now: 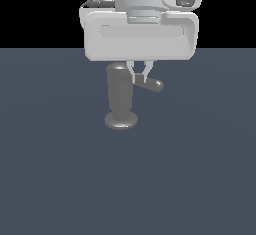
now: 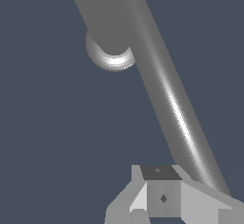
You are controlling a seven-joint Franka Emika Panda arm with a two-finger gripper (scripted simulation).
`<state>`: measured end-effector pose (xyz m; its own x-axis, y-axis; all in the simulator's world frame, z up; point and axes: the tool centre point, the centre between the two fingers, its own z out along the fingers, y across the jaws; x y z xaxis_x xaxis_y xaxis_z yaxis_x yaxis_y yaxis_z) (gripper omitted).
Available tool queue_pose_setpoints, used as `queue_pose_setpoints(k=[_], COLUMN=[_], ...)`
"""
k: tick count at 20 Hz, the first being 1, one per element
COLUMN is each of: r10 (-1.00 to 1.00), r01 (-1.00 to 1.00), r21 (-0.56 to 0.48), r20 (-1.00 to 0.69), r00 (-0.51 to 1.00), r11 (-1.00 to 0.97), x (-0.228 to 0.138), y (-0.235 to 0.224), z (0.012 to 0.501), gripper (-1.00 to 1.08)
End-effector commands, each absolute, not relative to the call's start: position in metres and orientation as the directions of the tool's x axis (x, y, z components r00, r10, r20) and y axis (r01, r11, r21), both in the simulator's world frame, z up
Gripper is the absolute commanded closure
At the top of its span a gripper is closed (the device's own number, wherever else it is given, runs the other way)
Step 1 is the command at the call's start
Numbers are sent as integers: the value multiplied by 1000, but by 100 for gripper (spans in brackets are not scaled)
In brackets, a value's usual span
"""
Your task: Turn on the faucet by rotating a designated handle.
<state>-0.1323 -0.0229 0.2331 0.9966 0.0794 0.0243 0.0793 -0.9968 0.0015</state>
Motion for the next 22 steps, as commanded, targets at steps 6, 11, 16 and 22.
queue_pose_setpoints(k=[6, 11, 16, 22], r10=[72, 72, 110, 105], r01=[72, 72, 109, 105], r21=[0, 0, 8, 7], r20=[0, 0, 34, 30], r00=[997, 997, 993, 994], r11=[-997, -997, -994, -994], x=[-126, -120, -104, -87], y=[-65, -88, -79, -92], z=[220, 220, 234, 233], gripper=[108, 108, 108, 108])
